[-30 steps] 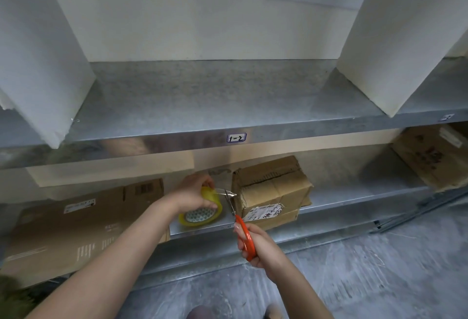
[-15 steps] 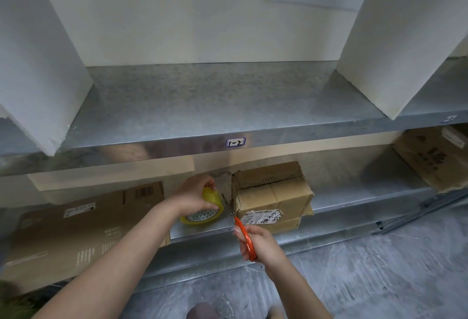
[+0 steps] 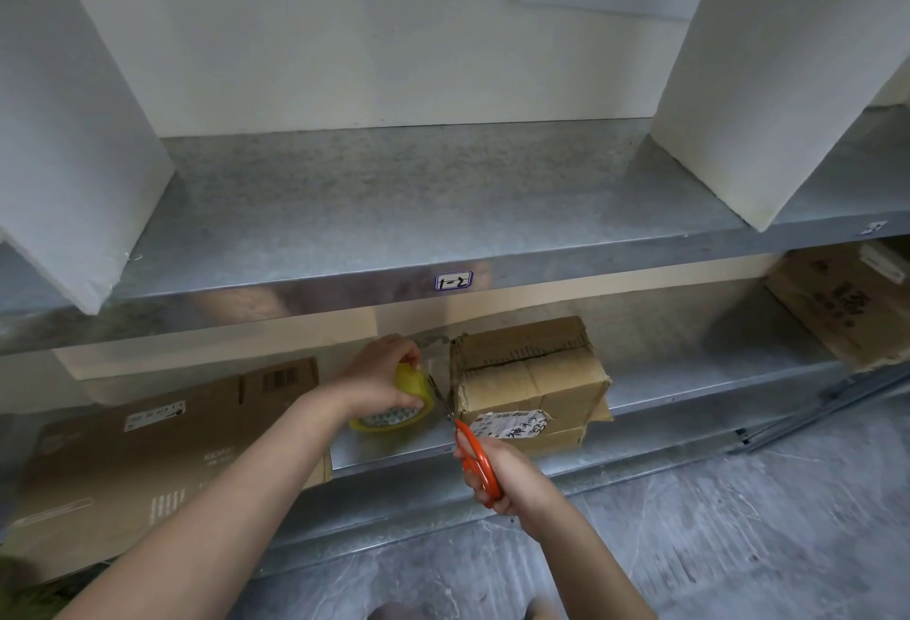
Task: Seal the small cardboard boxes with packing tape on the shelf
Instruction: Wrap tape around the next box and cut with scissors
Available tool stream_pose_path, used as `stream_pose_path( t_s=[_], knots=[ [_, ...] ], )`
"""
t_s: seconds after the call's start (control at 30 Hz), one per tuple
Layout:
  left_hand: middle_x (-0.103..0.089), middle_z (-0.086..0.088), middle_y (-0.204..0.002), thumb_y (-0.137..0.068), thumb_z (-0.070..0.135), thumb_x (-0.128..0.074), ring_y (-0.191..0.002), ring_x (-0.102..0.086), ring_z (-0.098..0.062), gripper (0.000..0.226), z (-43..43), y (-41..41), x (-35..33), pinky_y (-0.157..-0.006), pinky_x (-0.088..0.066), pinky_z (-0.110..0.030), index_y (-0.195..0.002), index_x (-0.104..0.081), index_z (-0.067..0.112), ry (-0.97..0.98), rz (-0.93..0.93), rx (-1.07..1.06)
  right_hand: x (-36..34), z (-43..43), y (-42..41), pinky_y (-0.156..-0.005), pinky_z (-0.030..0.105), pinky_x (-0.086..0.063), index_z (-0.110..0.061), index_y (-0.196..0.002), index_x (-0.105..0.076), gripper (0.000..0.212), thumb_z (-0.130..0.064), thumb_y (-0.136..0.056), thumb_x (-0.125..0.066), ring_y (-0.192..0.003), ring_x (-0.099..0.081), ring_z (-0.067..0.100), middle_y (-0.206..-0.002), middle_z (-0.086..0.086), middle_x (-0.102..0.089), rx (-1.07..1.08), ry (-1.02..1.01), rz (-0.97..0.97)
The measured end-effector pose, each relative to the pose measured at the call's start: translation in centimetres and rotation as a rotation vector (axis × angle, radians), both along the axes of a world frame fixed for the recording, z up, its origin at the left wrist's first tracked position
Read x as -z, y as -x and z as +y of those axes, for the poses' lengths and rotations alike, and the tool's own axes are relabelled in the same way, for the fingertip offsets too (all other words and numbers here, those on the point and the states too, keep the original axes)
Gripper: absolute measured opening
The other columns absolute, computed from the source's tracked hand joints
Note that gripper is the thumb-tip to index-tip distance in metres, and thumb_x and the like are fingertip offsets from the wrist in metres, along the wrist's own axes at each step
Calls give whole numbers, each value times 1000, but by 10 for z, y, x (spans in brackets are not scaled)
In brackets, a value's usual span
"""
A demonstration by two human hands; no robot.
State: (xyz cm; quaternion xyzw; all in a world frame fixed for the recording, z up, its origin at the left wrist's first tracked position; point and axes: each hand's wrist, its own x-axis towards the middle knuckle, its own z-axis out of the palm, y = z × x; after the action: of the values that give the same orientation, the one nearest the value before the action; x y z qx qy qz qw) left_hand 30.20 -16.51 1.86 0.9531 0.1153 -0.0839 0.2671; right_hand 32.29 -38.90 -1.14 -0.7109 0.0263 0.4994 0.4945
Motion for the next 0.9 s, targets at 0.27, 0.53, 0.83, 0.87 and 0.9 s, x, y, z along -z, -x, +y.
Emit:
stream_pose_path(
  t_s=[0.27,0.53,0.83,0.87,0.9],
  knots=[
    [-49,10,-108,-70,40,-82,-98,-48,-12,47,1,2,0,-71,-37,-23,-103,-50,29,26,-3,-1,4,-3,-1,-51,24,-39,-16,-88,-63,26,-40,-95,-58,-47,-55,13,-60,2,-58,10,-19,-119],
    [-47,9,-110,-72,37,-81,-97,-45,-12,50,3,3,7,-75,-40,-24,-110,-52,24,15,28,-32,15,-11,-4,-76,29,-49,-33,-90,-54,57,-84,-63,-56,-82,-65,11,-84,-10,-69,-193,254,-502],
    [-48,6,-110,-72,36,-82,-98,-48,-14,49,-3,-1,22,-78,-42,-26,-107,-48,28,72,49,-80,27,-16,-5,-86,30,-47,-44,-110,-38,70,-90,-59,-51,-103,-60,18,-109,-11,-60,-314,259,-544],
    [-47,6,-111,-72,35,-82,-99,-47,-14,49,-3,-2,22,-78,-41,-26,-108,-49,27,67,41,-80,29,-16,-5,-87,29,-46,-44,-112,-38,70,-89,-60,-51,-106,-59,19,-114,-10,-61,-323,260,-534],
    [-47,6,-110,-72,34,-82,-99,-46,-13,50,-2,-2,21,-79,-40,-26,-109,-50,25,60,32,-78,31,-17,-4,-89,29,-45,-43,-115,-38,71,-88,-63,-52,-111,-58,20,-120,-8,-60,-340,271,-527]
  ],
)
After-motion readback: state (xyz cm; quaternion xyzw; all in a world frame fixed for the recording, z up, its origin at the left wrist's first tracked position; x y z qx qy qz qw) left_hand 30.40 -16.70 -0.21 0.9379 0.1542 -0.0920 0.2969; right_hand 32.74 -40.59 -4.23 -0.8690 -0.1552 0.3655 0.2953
